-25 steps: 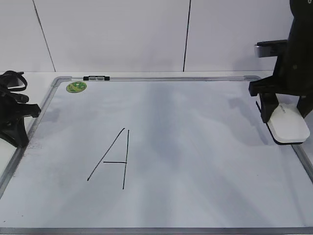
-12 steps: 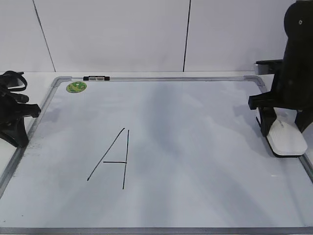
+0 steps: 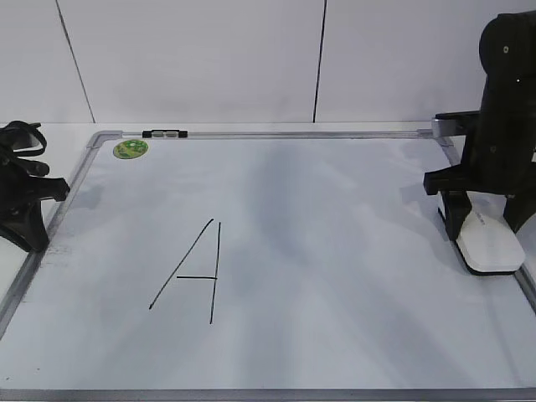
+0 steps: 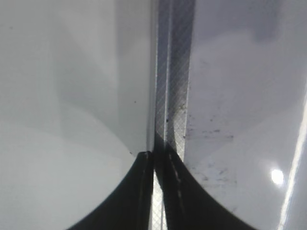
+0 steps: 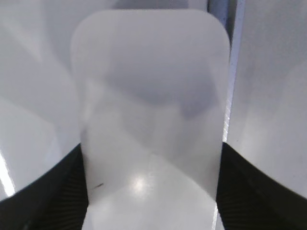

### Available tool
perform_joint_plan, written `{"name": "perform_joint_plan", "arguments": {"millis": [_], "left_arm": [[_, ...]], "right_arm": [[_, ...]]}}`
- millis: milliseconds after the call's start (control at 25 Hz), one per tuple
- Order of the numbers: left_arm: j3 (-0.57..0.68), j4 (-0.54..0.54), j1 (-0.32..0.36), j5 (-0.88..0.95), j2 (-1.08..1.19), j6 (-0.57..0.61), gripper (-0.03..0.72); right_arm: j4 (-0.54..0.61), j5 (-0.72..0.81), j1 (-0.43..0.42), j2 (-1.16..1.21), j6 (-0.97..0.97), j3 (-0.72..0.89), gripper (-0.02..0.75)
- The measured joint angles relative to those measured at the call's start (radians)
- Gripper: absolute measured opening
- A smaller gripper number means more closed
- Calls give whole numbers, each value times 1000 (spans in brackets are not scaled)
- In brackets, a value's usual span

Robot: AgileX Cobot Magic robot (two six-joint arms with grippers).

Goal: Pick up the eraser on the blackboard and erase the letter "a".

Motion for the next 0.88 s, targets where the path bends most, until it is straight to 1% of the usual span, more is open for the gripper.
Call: {"name": "perform_joint_plan", "arguments": {"millis": [720, 800, 880], "left_arm": [[0, 0, 0, 0, 0, 0, 43], [0, 0, 0, 0, 0, 0, 43], [0, 0, 0, 0, 0, 0, 43]], "right_arm": [[6, -6, 0, 20, 0, 0, 536], [6, -6, 0, 22, -2, 0, 550], [6, -6, 0, 26, -4, 0, 583]]}}
